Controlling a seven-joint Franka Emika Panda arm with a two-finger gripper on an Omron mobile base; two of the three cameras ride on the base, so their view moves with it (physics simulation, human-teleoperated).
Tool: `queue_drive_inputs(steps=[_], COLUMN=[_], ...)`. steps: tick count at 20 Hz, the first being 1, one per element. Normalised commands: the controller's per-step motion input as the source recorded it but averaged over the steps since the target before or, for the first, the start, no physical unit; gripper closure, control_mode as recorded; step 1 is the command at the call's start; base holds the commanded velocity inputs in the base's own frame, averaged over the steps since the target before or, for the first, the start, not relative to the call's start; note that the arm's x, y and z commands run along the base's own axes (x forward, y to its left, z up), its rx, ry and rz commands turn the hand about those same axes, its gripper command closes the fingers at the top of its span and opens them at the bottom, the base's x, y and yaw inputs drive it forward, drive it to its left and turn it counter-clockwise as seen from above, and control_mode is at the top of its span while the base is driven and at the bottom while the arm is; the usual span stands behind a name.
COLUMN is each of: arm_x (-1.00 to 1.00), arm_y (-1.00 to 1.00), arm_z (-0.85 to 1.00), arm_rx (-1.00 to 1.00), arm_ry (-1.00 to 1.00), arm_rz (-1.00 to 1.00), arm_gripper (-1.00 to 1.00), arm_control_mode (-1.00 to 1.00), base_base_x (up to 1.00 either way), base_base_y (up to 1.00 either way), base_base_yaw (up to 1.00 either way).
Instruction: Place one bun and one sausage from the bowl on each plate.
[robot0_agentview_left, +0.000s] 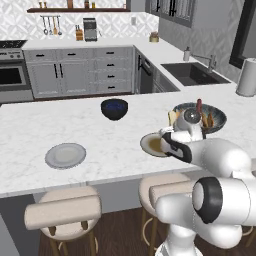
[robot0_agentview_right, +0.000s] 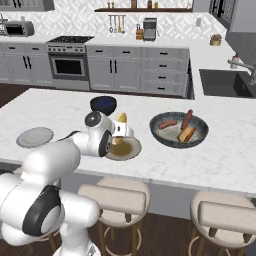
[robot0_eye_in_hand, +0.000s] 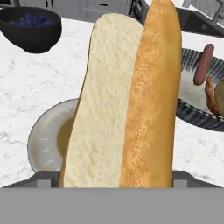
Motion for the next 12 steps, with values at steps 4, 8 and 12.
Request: queue_drive_inputs(steps=[4,8,12], arm_x=[0.00,0.00,0.00], arm_y=[0.96,1.00,1.00], arm_z=[0.00,0.20,0.37], arm_rx=[0.05,0.08,0.10], arm_ry=[0.00,0.06,0.15], arm_rz=[0.04,0.01,0.07], arm_gripper=[1.00,1.00,1.00], arm_control_mode=[-1.00,-1.00,-1.00], base_base_x=[0.00,0.00,0.00], base_base_y=[0.00,0.00,0.00], base_base_yaw=[0.00,0.00,0.00])
